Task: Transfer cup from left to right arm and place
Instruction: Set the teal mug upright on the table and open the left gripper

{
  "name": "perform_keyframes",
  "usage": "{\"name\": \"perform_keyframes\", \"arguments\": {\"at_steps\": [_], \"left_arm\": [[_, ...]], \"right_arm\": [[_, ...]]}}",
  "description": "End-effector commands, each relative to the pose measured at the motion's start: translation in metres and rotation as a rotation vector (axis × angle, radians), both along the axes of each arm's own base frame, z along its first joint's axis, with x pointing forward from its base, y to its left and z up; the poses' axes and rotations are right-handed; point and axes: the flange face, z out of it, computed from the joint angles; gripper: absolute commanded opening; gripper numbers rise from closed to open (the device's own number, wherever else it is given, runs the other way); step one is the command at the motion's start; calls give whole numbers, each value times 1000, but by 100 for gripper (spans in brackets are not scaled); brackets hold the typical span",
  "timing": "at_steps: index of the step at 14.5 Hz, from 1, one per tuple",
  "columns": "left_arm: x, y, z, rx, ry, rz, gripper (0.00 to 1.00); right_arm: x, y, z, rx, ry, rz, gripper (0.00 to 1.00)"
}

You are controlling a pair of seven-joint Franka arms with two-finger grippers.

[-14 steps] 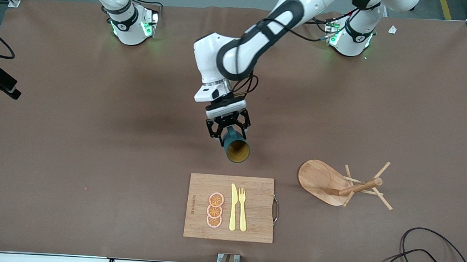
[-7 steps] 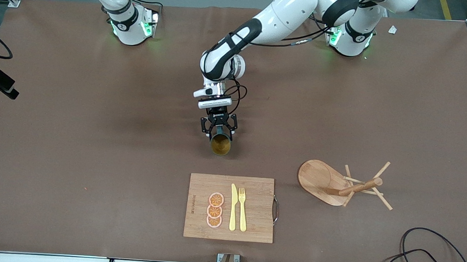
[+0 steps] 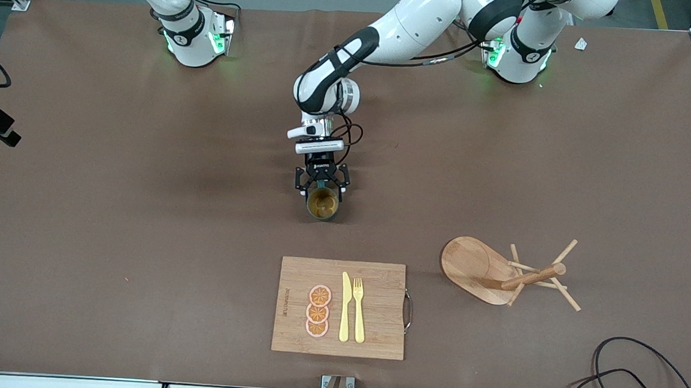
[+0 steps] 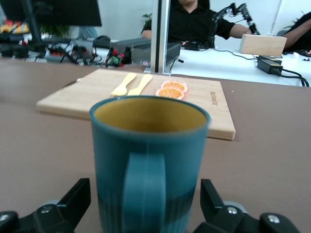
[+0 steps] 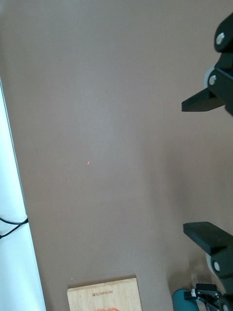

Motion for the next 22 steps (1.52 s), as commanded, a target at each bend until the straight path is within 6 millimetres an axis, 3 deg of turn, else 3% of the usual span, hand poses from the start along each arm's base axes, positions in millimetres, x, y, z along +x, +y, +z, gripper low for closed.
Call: {"name": "perform_keyframes", "arguments": {"at_steps": [1,4,7,9,11,12,14,15,17,19,22], "left_arm": [[-30,-21,18,-68,63,81,100],[-54,-40,66,-164,167,170,100],[-81,-61,145,-245,339,220,100],[-79,-61,216,-309,433,253,100],[-54,-45,286,-354,535,281,100],[-30,-28,325,-389,586,298,100],[28,21,383,-404,640,315,100],[48,40,400,-395,675,310,100],[104,98,436,-424,715,328,100],[150,158,463,-433,735,345,100],[210,257,480,-322,835,278,100]], "right_arm": [[-6,-1,2,-11,1,-2,100],[-5,-1,0,-10,7,-2,100],[-4,3,-7,-9,22,4,100],[0,7,-22,-5,63,10,100],[7,19,-42,-1,98,29,100],[14,25,-55,8,117,35,100],[28,41,-82,23,153,49,100],[34,47,-91,36,161,52,100],[51,56,-121,73,171,19,100],[67,96,-154,87,187,-57,100],[84,184,-202,86,187,-206,100]]}}
